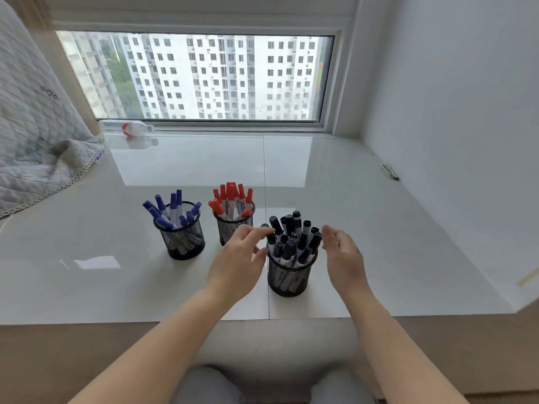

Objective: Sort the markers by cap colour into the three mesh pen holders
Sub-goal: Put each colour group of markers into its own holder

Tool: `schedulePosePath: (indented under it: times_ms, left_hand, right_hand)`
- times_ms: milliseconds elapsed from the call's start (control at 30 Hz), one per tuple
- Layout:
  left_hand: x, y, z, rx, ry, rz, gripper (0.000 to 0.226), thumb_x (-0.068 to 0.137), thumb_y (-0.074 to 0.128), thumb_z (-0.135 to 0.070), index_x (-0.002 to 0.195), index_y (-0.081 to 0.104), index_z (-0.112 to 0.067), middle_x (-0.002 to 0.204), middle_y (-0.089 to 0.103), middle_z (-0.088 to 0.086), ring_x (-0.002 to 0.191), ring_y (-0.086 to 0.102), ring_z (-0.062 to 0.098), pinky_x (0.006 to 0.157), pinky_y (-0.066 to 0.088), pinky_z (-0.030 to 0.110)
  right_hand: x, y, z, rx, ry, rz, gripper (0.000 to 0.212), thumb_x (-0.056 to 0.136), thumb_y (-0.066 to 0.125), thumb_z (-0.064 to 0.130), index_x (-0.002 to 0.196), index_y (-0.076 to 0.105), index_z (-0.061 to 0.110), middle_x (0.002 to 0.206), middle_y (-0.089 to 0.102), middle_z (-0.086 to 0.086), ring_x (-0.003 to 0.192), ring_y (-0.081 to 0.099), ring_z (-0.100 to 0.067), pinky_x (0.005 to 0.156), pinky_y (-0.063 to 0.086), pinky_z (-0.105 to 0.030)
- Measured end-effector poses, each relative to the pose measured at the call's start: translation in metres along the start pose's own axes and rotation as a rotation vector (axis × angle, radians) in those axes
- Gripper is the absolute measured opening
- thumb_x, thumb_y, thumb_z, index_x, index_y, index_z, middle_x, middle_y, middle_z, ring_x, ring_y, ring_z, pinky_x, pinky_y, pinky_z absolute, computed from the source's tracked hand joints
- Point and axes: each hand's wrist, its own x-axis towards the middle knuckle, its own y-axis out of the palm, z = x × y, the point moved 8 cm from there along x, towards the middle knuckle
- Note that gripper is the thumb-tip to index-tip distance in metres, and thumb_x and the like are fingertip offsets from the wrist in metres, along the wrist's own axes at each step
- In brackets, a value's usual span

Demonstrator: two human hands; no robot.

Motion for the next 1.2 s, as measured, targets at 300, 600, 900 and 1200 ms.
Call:
schedulePosePath:
  times_ms: [300,600,900,1200]
  left_hand:
    - [0.010,0.000,-0.017,0.210,0.080,0.148,0.021,0.090,0.051,-0.036,0.111,0.056,-0.034,0.102,0.055,-0.014,0.078,0.058,0.000,0.069,0.046,0.024]
    - [0.017,0.001,-0.022,0.354,0.121,0.217,0.021,0.091,0.047,-0.042,0.110,0.054,-0.038,0.106,0.059,-0.015,0.091,0.062,0.010,0.070,0.047,0.028]
    - [0.026,-0.035,-0.029,0.219,0.130,-0.013,0.022,0.087,0.052,-0.048,0.098,0.059,-0.030,0.080,0.061,-0.017,0.073,0.060,0.007,0.062,0.048,0.025]
    - [0.021,-0.093,-0.006,-0.351,-0.071,-0.508,0.014,0.085,0.059,-0.033,0.073,0.053,-0.034,0.055,0.060,-0.012,0.051,0.058,0.000,0.050,0.043,0.009]
  right_hand:
    - [0.038,0.009,0.026,-0.665,0.173,0.220,0.043,0.082,0.049,0.043,0.092,0.065,0.004,0.092,0.068,-0.011,0.081,0.062,-0.025,0.078,0.053,-0.037]
    - [0.050,0.022,0.048,-0.927,0.126,0.328,0.019,0.077,0.050,0.016,0.061,0.058,0.009,0.072,0.066,-0.004,0.052,0.050,-0.017,0.053,0.043,-0.022]
    - [0.049,0.009,0.075,-0.735,-0.115,0.188,0.029,0.089,0.052,0.028,0.078,0.065,0.006,0.057,0.051,0.004,0.055,0.047,-0.016,0.049,0.032,-0.024]
    - [0.055,-0.054,0.108,-0.137,-0.266,-0.274,0.031,0.093,0.049,0.039,0.072,0.054,0.017,0.056,0.053,0.006,0.051,0.048,-0.006,0.054,0.037,-0.026]
